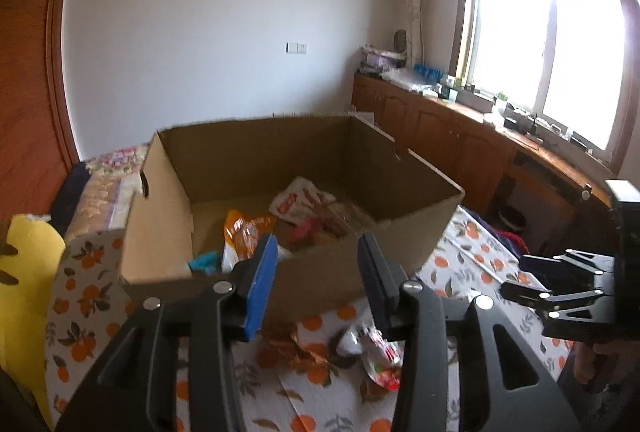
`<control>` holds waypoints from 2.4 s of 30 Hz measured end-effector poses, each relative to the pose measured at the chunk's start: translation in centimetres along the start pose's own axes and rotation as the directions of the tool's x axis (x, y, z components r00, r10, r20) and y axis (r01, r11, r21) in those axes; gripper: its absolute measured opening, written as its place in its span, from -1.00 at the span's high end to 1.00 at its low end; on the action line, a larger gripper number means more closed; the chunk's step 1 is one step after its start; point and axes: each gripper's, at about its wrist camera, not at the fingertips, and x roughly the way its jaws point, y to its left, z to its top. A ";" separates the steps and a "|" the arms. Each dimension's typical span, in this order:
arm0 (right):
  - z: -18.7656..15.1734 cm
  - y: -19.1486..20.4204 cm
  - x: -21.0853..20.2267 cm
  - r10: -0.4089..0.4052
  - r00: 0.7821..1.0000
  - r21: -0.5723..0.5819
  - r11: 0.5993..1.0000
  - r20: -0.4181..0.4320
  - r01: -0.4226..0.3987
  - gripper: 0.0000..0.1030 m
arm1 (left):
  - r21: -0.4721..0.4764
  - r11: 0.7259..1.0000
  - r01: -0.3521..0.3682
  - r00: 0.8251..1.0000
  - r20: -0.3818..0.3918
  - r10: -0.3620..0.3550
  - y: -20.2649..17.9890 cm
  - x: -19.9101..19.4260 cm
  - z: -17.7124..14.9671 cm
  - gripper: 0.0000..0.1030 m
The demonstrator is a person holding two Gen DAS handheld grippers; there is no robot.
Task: Organize snacks
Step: 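Move both tools back from the box toward the remaining snacks, then lower the left gripper onto the white-red duck-neck pack while the right approaches the white wrapped pastry, then close the left gripper on the duck-neck pack while the right grasps the white pastry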
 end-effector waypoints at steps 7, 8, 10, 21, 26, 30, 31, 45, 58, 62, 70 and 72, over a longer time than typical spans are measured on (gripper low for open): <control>-1.9 -1.4 3.1 0.002 0.997 0.053 0.999 -0.073 0.001 -0.18 | 0.018 1.000 0.001 0.997 -0.078 0.000 -1.6 0.9 -3.0 0.18; -2.1 -1.6 3.6 0.011 0.997 0.069 0.998 -0.079 -0.006 -0.16 | 0.017 1.000 0.003 0.996 -0.092 -0.002 -1.8 1.1 -3.5 0.18; -2.3 -1.9 4.2 0.016 0.996 0.091 0.996 -0.088 -0.008 -0.15 | 0.011 1.000 0.010 0.994 -0.108 -0.009 -2.2 1.3 -4.2 0.18; -3.1 -2.2 6.7 0.005 0.989 0.097 0.995 -0.147 0.009 0.18 | -0.008 1.000 0.028 0.976 -0.216 -0.029 -3.8 3.3 -7.0 0.18; -3.4 -2.8 6.5 0.015 0.990 0.073 0.997 -0.143 -0.004 0.51 | -0.016 1.000 0.022 0.970 -0.243 -0.025 -4.5 4.1 -7.4 0.17; -4.1 -2.9 6.3 0.021 0.993 0.020 1.000 -0.115 -0.019 0.51 | -0.035 0.999 0.023 0.960 -0.277 -0.032 -5.0 5.1 -7.6 0.17; -4.1 -2.8 6.3 0.017 0.994 0.011 1.000 -0.112 -0.015 0.51 | -0.035 0.999 0.020 0.958 -0.285 -0.029 -5.1 5.4 -7.7 0.17; -4.4 -2.6 6.1 0.037 0.995 0.008 0.999 -0.097 -0.036 0.51 | -0.008 0.997 -0.078 0.931 -0.357 0.070 -6.6 8.7 -7.5 0.13; -4.3 -3.3 6.0 0.103 0.991 0.042 0.994 -0.085 -0.099 0.51 | 0.039 0.988 -0.147 0.934 -0.322 0.152 -8.1 9.8 -7.7 -0.27; -4.4 -3.3 5.9 0.115 0.990 0.040 0.993 -0.084 -0.112 0.51 | 0.039 0.988 -0.150 0.936 -0.316 0.155 -8.0 9.6 -8.0 -0.28; -4.5 -3.3 5.9 0.119 0.990 0.041 0.992 -0.081 -0.116 0.51 | 0.051 0.989 -0.138 0.938 -0.313 0.147 -8.0 8.8 -8.6 -0.27; -4.5 -3.3 5.9 0.120 0.989 0.042 0.992 -0.081 -0.117 0.51 | 0.051 0.990 -0.128 0.940 -0.313 0.138 -8.2 8.4 -8.8 -0.22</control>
